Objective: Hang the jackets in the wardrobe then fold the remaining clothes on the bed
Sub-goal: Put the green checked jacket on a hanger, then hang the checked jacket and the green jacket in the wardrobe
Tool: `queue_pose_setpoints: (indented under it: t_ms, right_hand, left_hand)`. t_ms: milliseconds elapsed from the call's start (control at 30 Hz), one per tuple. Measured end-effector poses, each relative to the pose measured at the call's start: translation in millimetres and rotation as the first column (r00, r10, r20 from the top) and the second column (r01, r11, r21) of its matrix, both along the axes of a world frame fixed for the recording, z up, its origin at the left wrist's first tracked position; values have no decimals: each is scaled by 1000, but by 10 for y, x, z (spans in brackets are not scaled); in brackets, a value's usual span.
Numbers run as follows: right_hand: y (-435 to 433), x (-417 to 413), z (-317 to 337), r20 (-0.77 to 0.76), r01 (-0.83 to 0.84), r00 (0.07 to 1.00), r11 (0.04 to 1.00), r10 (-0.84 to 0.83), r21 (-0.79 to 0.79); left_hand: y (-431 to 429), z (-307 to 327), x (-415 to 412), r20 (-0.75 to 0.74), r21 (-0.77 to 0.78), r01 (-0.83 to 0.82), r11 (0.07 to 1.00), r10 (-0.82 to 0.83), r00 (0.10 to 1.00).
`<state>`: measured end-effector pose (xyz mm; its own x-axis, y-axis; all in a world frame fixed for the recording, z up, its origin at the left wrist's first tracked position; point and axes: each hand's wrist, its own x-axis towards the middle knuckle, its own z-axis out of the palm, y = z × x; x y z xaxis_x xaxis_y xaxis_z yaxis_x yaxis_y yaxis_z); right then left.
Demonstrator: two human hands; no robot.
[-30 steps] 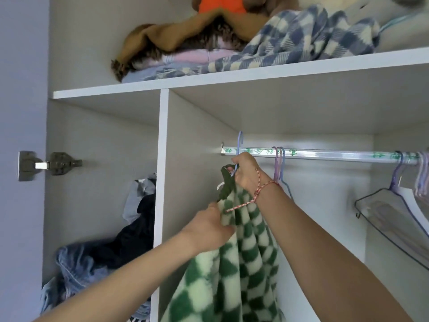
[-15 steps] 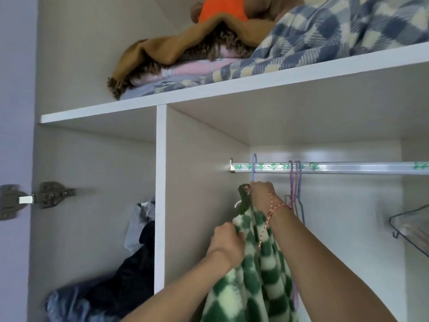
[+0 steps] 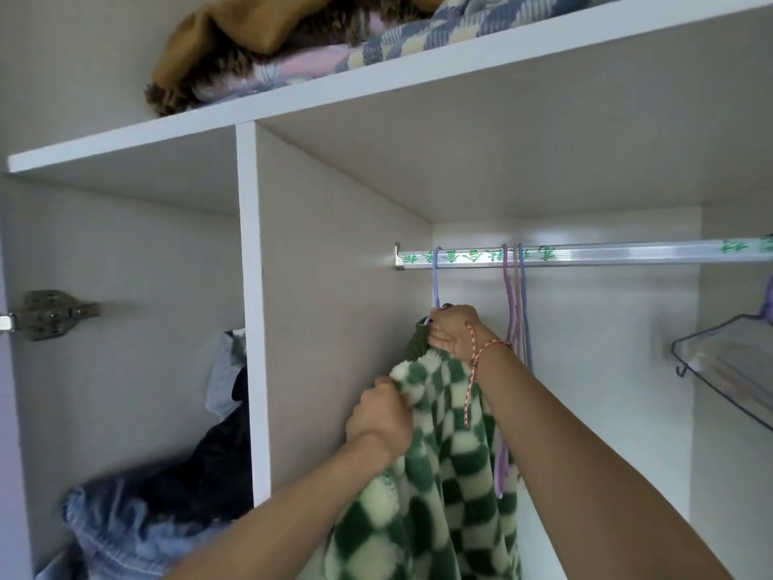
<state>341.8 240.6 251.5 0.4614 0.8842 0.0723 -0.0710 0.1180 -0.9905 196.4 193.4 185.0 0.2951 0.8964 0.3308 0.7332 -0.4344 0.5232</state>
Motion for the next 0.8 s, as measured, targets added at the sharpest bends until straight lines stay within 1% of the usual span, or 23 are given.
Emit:
queue_pose_setpoints:
  t_ms: [67, 133, 300, 400, 467, 567, 667, 701, 801]
  right_hand:
    - [-86, 28, -22, 1, -35, 999, 999, 35, -8]
    - [-209, -10, -47, 42, -54, 998, 998, 56, -43]
    - [-646, -313, 12, 264, -51, 962, 995, 71, -82]
    - [-927, -568, 63, 381, -80, 917, 991, 114, -103]
    - [-1134, -803, 51, 437, -148, 879, 980, 191, -130]
    - [-1502, -1175, -39, 457, -302, 823, 941, 338, -152]
    - [-1925, -1570, -271, 484, -428, 760, 895, 433, -128]
    - [-2044, -1665, -351, 502, -455, 738, 882, 451, -122]
    - [-2299, -2190, -640, 538, -584, 612, 790, 579, -186]
  left_hand:
    - [-30, -34, -31, 3, 8, -23, 1000, 23, 1000]
    - [-78, -98, -83, 24, -1, -25, 1000, 25, 999]
    - [-364, -358, -401, 86, -53, 40, 998, -35, 996]
    - [-536, -448, -638, 93, -23, 64, 998, -62, 994]
    - [-718, -455, -859, 69, 22, 93, 995, -94, 993]
    - [-1049, -458, -1262, 58, 65, 159, 985, -163, 985]
    - [-1404, -534, -1839, 50, 94, 150, 984, -155, 987]
    - [-1486, -571, -2016, 58, 99, 135, 986, -141, 988]
    - [-1812, -741, -2759, 104, 34, -29, 999, 26, 994]
